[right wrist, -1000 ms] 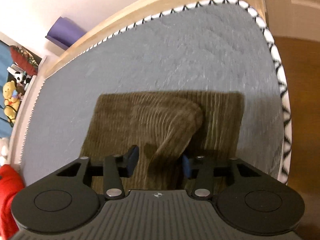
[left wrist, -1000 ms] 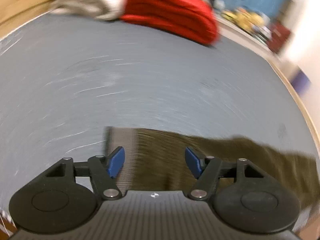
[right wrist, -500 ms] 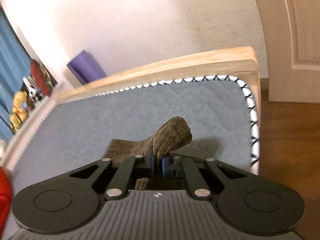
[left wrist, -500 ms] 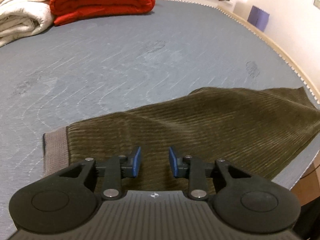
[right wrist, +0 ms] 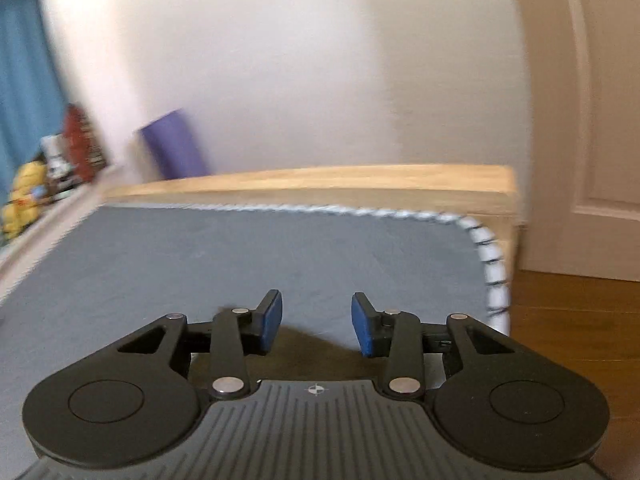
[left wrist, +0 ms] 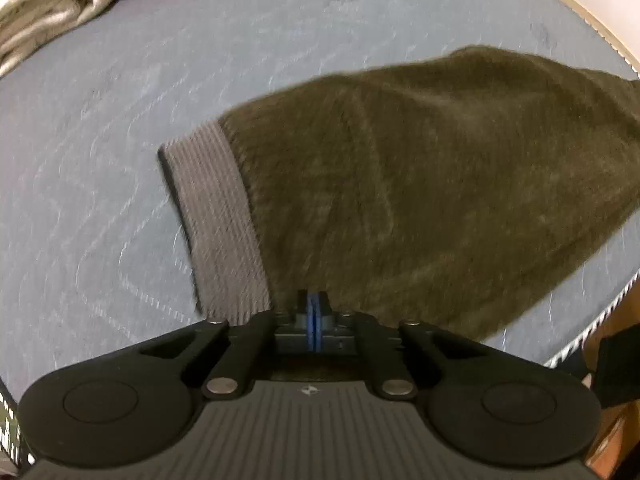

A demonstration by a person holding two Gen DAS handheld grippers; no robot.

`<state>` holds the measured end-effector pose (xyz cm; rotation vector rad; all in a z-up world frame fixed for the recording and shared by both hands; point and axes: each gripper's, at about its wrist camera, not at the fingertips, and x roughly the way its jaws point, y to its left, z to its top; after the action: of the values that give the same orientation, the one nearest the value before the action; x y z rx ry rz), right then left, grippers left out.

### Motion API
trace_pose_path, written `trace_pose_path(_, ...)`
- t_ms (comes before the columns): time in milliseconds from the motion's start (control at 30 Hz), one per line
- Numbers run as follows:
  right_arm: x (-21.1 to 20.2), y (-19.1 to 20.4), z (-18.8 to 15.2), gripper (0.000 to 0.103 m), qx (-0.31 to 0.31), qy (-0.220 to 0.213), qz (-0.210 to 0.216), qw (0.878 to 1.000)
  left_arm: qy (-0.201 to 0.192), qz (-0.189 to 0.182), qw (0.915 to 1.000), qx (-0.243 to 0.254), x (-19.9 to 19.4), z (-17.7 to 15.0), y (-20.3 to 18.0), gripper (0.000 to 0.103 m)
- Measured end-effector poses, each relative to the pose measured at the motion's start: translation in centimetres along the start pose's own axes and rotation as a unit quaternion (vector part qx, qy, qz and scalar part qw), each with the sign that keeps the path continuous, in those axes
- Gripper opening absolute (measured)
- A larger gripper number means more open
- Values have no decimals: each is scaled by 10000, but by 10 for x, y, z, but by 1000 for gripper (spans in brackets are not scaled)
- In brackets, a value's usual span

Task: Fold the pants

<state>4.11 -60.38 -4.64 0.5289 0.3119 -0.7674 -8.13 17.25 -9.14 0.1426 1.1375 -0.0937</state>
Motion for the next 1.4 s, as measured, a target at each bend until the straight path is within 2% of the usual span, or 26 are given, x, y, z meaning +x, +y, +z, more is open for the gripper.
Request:
trace_pose_path(67,4,13,-4,44,-78,394,615,9973,14,44,9999,108,-2,-3,-2,2)
trace_pose_path(133,5,30,-13,45,-368,795,1215,9887,-50,105,9997,197,-6,-1,-6,3)
trace_pose_path(200,-1,54,-26,48,-853,1095,1757,9746,-379,-291,9988,-144,-18,10,0,10)
trace_pose_path(233,-6,67,-34,48,-1195,1255,2085,9626,-659,-497,9951,-551,-26,17,10,19)
trace_pose_path(267,-12,81,-44,48,-1552,1376,2379,9489,-889,-552,9907,-873,-33,24,20,25)
trace_pose_path(300,-17,89,-51,49,-1822,1450,2579,9377,-1175,-498,9842,-1229,-41,31,32,38)
trace_pose_path(333,-24,101,-62,49,-2175,1567,2837,9207,-1379,-367,9786,-1482,-45,36,40,48)
trace_pose_path(367,-31,109,-71,50,-2429,1667,3032,9062,-1554,-195,9720,-1750,-47,41,50,52)
trace_pose_path(433,-46,125,-93,52,-3004,1871,3459,8690,-1646,-20,9614,-2206,-44,50,67,66)
trace_pose_path(533,-74,147,-124,53,-3736,2082,3929,8140,-1403,35,9465,-2904,-23,57,91,71)
trace_pose_path(700,-121,173,-179,53,-4736,2232,4648,7140,-882,-341,9290,-3577,17,54,116,76)
trace_pose_path(767,-146,188,-199,53,-4981,2282,4874,6799,-898,-582,9214,-3737,22,53,125,75)
trace_pose_path(800,-155,194,-207,53,-5119,2284,4981,6616,-908,-703,9202,-3742,24,54,124,66)
trace_pose_path(833,-168,198,-216,54,-5268,2252,5103,6414,-937,-834,9206,-3697,25,54,121,52)
trace_pose_path(867,-183,206,-223,55,-5379,2206,5204,6254,-978,-877,9231,-3615,22,55,119,50)
trace_pose_path(933,-202,219,-236,56,-5543,2143,5377,5981,-1093,-780,9348,-3289,15,61,108,34)
trace_pose_path(1000,-210,232,-245,57,-5629,2109,5469,5826,-1365,-744,9329,-3249,0,63,105,22)
trace_pose_path(1067,-214,239,-253,57,-5679,2079,5536,5725,-1715,-647,9296,-3197,-14,60,104,21)
trace_pose_path(1100,-217,243,-255,57,-5680,2065,5564,5702,-1788,-566,9309,-3135,-17,59,104,21)
trace_pose_path(1133,-215,242,-253,58,-5661,2065,5586,5700,-1746,-485,9350,-3048,-15,58,102,22)
trace_pose_path(1200,-217,247,-259,60,-5657,2108,5563,5710,-1336,-332,9447,-2977,3,58,100,24)
trace_pose_path(1233,-216,248,-265,60,-5709,2133,5512,5699,-1122,-256,9473,-2989,12,56,99,29)
trace_pose_path(1267,-215,249,-270,60,-5810,2169,5427,5665,-1076,-131,9490,-2960,14,56,100,33)
trace_pose_path(1300,-214,249,-279,60,-5929,2223,5335,5608,-1177,-3,9506,-2874,8,59,99,35)
trace_pose_path(1367,-211,247,-296,60,-6282,2369,5077,5399,-1626,476,9522,-2542,-16,64,90,36)
trace_pose_path(1400,-211,243,-301,61,-6430,2329,5002,5311,-1853,594,9523,-2350,-27,65,84,36)
